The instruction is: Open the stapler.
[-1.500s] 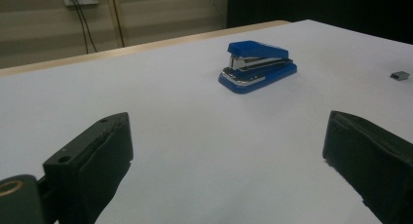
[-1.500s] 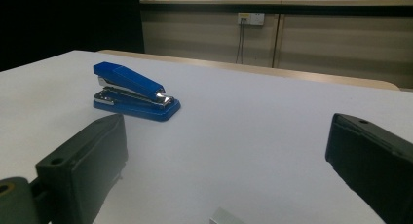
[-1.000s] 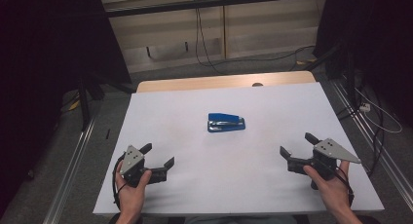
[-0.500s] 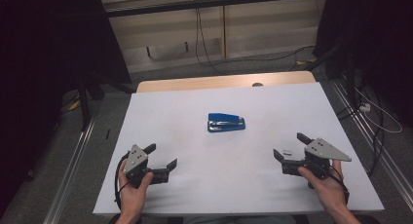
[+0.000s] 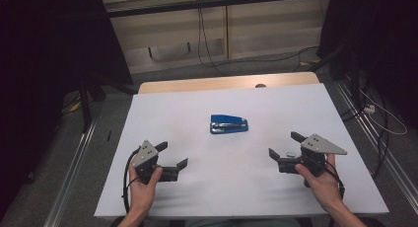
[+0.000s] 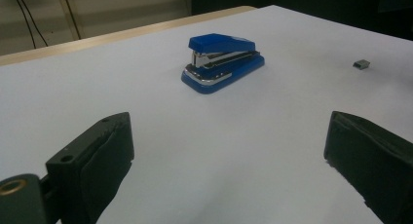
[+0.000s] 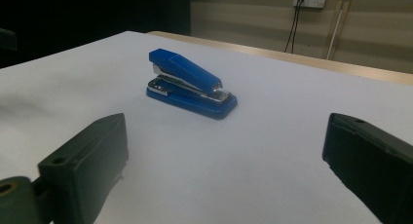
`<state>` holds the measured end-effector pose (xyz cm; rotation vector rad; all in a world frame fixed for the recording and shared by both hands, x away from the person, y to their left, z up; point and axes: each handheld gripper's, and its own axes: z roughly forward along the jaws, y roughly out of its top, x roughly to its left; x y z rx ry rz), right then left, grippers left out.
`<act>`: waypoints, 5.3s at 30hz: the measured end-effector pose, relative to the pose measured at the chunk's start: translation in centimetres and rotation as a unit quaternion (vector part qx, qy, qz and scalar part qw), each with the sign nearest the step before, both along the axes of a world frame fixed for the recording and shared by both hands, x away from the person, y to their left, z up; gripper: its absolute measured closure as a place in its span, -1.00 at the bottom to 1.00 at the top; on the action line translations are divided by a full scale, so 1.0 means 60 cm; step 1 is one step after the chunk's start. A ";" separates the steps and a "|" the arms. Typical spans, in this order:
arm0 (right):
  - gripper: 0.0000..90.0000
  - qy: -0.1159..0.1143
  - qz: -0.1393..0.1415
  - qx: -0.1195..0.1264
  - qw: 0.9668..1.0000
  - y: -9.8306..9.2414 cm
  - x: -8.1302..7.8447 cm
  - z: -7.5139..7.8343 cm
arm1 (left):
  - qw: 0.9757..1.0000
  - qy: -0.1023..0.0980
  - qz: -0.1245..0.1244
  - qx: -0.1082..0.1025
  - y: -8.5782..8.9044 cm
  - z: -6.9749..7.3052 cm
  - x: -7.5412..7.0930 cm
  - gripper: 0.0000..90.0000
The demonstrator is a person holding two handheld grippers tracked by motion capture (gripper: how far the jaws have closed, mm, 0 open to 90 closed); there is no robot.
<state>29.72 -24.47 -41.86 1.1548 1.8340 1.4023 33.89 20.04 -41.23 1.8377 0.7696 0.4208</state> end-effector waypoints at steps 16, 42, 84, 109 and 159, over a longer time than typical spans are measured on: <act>-0.90 0.013 0.036 0.008 0.999 0.039 0.040 -0.010 | 1.000 -0.012 -0.012 0.018 -0.045 0.000 0.039 -0.91; -0.72 -0.014 0.054 -0.017 0.998 0.092 0.093 0.003 | 0.999 -0.029 -0.028 0.025 -0.122 0.007 0.106 -0.92; 0.60 0.026 0.106 -0.028 0.994 0.133 0.160 -0.024 | 0.999 0.001 -0.004 0.053 -0.143 -0.029 0.165 -0.94; 1.00 0.064 0.123 -0.048 0.989 0.170 0.200 -0.032 | 0.998 0.011 0.002 0.055 -0.132 -0.040 0.179 -0.09; 1.00 0.131 0.113 -0.098 0.980 0.210 0.243 -0.064 | 0.995 0.042 -0.005 0.091 -0.175 -0.061 0.219 1.00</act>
